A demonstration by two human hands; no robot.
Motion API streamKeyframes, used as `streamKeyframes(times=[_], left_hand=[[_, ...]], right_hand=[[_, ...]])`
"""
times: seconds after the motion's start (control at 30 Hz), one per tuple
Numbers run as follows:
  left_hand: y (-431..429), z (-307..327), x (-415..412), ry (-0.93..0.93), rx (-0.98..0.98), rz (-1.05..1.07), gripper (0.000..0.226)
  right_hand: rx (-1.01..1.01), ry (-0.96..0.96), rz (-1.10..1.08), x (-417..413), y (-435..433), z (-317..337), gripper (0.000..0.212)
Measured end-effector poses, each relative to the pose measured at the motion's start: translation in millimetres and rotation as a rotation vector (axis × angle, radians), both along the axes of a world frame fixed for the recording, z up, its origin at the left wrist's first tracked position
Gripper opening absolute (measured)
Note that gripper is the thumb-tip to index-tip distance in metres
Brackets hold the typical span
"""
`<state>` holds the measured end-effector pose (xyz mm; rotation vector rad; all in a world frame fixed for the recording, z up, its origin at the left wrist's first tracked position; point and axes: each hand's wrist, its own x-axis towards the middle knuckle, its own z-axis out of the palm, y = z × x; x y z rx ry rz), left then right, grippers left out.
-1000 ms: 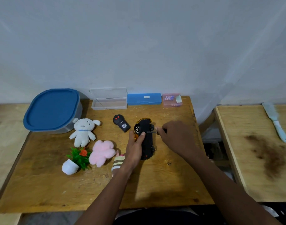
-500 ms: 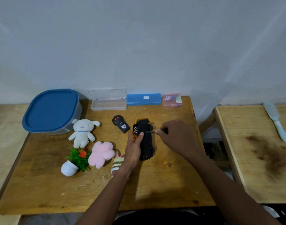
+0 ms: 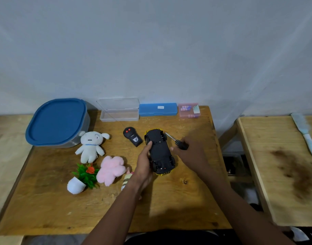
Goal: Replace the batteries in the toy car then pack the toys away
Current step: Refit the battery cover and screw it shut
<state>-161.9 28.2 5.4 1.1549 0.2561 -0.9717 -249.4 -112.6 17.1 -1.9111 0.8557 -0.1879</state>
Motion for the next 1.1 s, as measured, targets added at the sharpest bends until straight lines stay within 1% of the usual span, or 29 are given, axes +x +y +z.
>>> streamKeyframes(times=[0.1, 0.17, 0.2, 0.23, 0.27, 0.33, 0.37, 0.43, 0.47, 0.53, 0.57, 0.63, 0.73, 0.83, 0.93, 1.0, 1.1], left_hand=[[4, 2, 1, 0.078, -0.079, -0.044, 0.042], [8, -4, 4, 0.107, -0.113, -0.065, 0.041], [9, -10, 7, 0.113, -0.116, -0.071, 0.048], [11, -14, 8, 0.129, -0.105, -0.076, 0.061], [12, -12, 9, 0.135, -0.101, -0.110, 0.066], [11, -9, 8, 0.070, -0.099, -0.192, 0.048], [9, -7, 7, 0.036, -0.094, -0.215, 0.043], [2, -7, 9, 0.016, -0.052, -0.190, 0.043], [-3, -9, 9, -0.008, 0.016, -0.154, 0.042], [-13, -16, 11, -0.121, 0.220, -0.104, 0.039], [-18, -20, 11, -0.204, 0.323, -0.089, 0.039], [-27, -26, 11, -0.413, 0.512, -0.078, 0.043], [-39, -32, 9, -0.743, 0.836, -0.186, 0.058], [-47, -38, 3, -0.927, 1.085, -0.302, 0.068], [-50, -49, -1, -0.998, 1.191, -0.353, 0.071], [-53, -52, -3, -0.996, 1.207, -0.349, 0.071], [-53, -53, -4, -0.987, 1.181, -0.333, 0.071]], right_hand=[[0.253, -0.077, -0.105, 0, 4, -7, 0.020], [0.400, -0.085, -0.147, 0, 3, -10, 0.014], [0.448, -0.071, -0.153, 0, 1, -13, 0.013], [0.477, -0.058, -0.155, 0, 0, -16, 0.013], [0.495, -0.051, -0.156, -1, -2, -19, 0.011], [0.519, -0.044, -0.153, -1, -3, -25, 0.011], [0.521, -0.035, -0.148, 1, -3, -27, 0.011], [0.467, -0.004, -0.124, 5, -1, -34, 0.011], [0.428, 0.015, -0.115, 7, 0, -38, 0.012], [0.377, 0.049, -0.134, 12, 0, -45, 0.020], [0.379, 0.063, -0.159, 12, -1, -49, 0.024], [0.397, 0.080, -0.218, 13, -5, -52, 0.021], [0.409, 0.105, -0.267, 12, -14, -48, 0.013], [0.421, 0.131, -0.240, 10, -21, -49, 0.011], [0.422, 0.126, -0.243, 5, -24, -52, 0.009], [0.422, 0.117, -0.251, 2, -25, -53, 0.010], [0.414, 0.110, -0.237, 3, -28, -52, 0.013]])
